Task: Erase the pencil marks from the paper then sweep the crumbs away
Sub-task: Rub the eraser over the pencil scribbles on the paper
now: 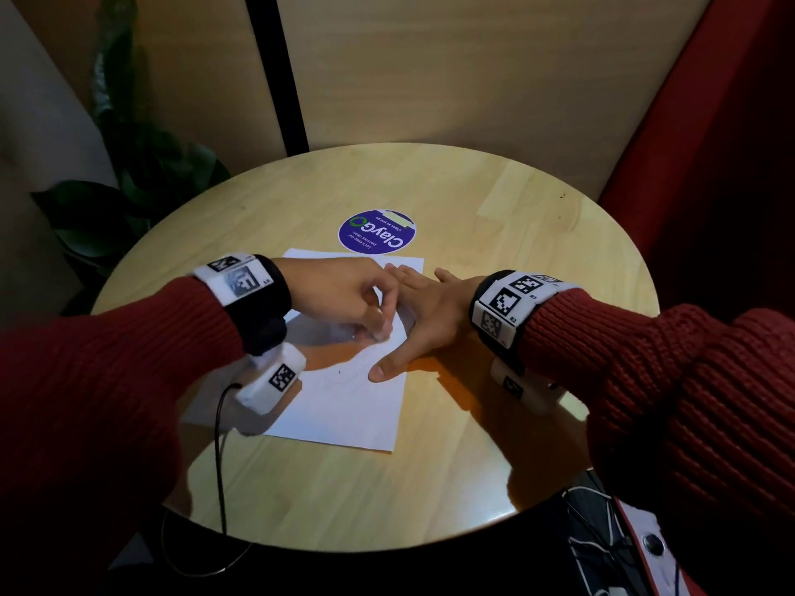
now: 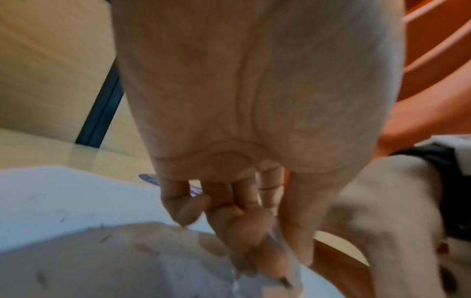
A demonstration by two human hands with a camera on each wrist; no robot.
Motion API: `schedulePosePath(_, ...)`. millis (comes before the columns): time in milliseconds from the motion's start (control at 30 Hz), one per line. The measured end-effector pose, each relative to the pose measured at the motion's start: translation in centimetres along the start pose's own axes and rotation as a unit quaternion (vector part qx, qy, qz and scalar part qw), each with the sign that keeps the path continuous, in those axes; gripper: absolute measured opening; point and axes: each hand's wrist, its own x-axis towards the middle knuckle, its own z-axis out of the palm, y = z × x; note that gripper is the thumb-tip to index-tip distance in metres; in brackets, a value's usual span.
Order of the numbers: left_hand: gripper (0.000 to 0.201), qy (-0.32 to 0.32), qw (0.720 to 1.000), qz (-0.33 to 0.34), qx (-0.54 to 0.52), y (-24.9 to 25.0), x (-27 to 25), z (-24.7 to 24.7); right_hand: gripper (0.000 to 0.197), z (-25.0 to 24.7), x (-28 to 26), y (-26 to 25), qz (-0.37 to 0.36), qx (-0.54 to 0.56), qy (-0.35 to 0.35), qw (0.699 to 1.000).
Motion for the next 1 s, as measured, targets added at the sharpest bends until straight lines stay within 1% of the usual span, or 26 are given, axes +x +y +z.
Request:
schedulePosePath(33, 0.009, 0.015, 1.000, -0.008, 0.003, -0.5, 0.0, -0.4, 0.136, 0.0, -0.1, -0.1, 0.002, -0.001, 0.001, 1.000)
schedulePosePath(100, 0.008, 0.104, 0.993, -0.029, 0.035, -1.7, 0.2, -1.0, 0.139, -0.1, -0.2, -0.2, 0.009, -0.007, 0.002, 1.000)
schedulePosePath(133, 0.009, 0.128, 0.990, -0.030, 0.043, -1.9, 0.1, -0.9, 0.136, -0.2, -0.3, -0.2, 0.010, -0.007, -0.004, 1.000)
schedulePosePath(167, 0.009, 0.115, 0.993, -0.021, 0.033, -1.8, 0.0, -0.6, 0.132, -0.3, -0.4, -0.2, 0.008, -0.005, -0.010, 1.000)
schedulePosePath(233, 0.008, 0.016, 1.000, 0.008, -0.011, -1.0, -0.4, 0.0, 0.123, -0.4, -0.5, -0.3, -0.001, -0.005, -0.013, 1.000)
schedulePosePath(267, 0.009, -0.020, 0.999, 0.011, -0.028, -1.0, -0.7, 0.0, 0.120, -0.4, -0.5, -0.4, -0.003, -0.007, -0.013, 1.000)
schedulePosePath(300, 0.010, -0.019, 0.999, 0.009, -0.025, -1.4, -0.8, -0.3, 0.118, -0.4, -0.6, -0.5, -0.003, -0.008, -0.014, 1.000)
schedulePosePath(333, 0.009, 0.012, 1.000, 0.001, -0.014, -2.2, -0.7, -0.7, 0.118, -0.4, -0.6, -0.6, -0.001, -0.009, -0.016, 1.000)
schedulePosePath(400, 0.010, 0.092, 0.995, -0.012, 0.022, -3.2, -0.7, -1.2, 0.120, -0.5, -0.8, -0.7, 0.004, -0.014, -0.019, 1.000)
schedulePosePath(433, 0.010, 0.092, 0.995, -0.010, 0.022, -3.3, -0.8, -1.1, 0.120, -0.5, -0.8, -0.7, 0.004, -0.016, -0.020, 1.000)
schedulePosePath(467, 0.009, 0.060, 0.998, 0.004, 0.012, -3.0, -1.0, -0.9, 0.119, -0.6, -0.8, -0.7, 0.002, -0.016, -0.018, 1.000)
schedulePosePath(500, 0.008, 0.008, 1.000, 0.018, -0.005, -2.5, -1.2, -0.6, 0.118, -0.5, -0.7, -0.7, 0.001, -0.017, -0.016, 1.000)
schedulePosePath(533, 0.008, -0.029, 0.999, 0.023, -0.016, -2.2, -1.4, -0.6, 0.118, -0.5, -0.6, -0.6, -0.001, -0.017, -0.015, 1.000)
schedulePosePath(567, 0.008, -0.029, 0.999, 0.021, -0.012, -2.3, -1.4, -0.7, 0.119, -0.5, -0.4, -0.6, -0.001, -0.017, -0.016, 1.000)
schedulePosePath(600, 0.007, 0.001, 1.000, 0.014, 0.007, -2.7, -1.3, -0.9, 0.120, -0.5, -0.3, -0.7, -0.001, -0.017, -0.017, 1.000)
schedulePosePath(667, 0.008, 0.083, 0.996, 0.003, 0.041, -3.3, -1.1, -1.2, 0.123, -0.7, -0.3, -0.8, 0.002, -0.022, -0.022, 1.000)
schedulePosePath(700, 0.008, 0.082, 0.996, 0.009, 0.036, -3.3, -1.2, -1.1, 0.123, -0.8, -0.4, -0.9, 0.003, -0.025, -0.024, 0.999)
schedulePosePath(733, 0.007, 0.052, 0.998, 0.022, 0.024, -3.0, -1.3, -1.0, 0.121, -0.8, -0.6, -0.9, 0.003, -0.027, -0.025, 0.999)
schedulePosePath(767, 0.006, 0.002, 0.999, 0.035, 0.008, -2.5, -1.5, -0.7, 0.119, -0.9, -0.7, -1.0, 0.002, -0.028, -0.023, 0.999)
schedulePosePath(800, 0.006, -0.033, 0.999, 0.038, -0.003, -2.2, -1.7, -0.6, 0.117, -0.9, -0.9, -1.1, 0.000, -0.028, -0.021, 0.999)
schedulePosePath(833, 0.005, -0.028, 0.999, 0.035, 0.005, -2.3, -1.7, -0.8, 0.117, -0.9, -0.9, -1.1, -0.002, -0.029, -0.021, 0.999)
schedulePosePath(867, 0.004, 0.009, 0.999, 0.026, 0.027, -2.7, -1.5, -1.0, 0.119, -0.9, -0.9, -1.1, -0.003, -0.029, -0.021, 0.999)
schedulePosePath(933, 0.007, 0.102, 0.992, 0.004, 0.068, -3.5, -1.2, -1.4, 0.122, -0.8, -0.7, -1.0, -0.005, -0.032, -0.020, 0.999)
schedulePosePath(967, 0.007, 0.112, 0.991, 0.005, 0.069, -3.5, -1.2, -1.2, 0.122, -0.8, -0.7, -0.9, -0.006, -0.031, -0.021, 0.999)
schedulePosePath(1000, 0.006, 0.091, 0.994, 0.013, 0.064, -3.1, -1.2, -1.0, 0.121, -0.8, -0.6, -0.9, -0.007, -0.028, -0.022, 0.999)
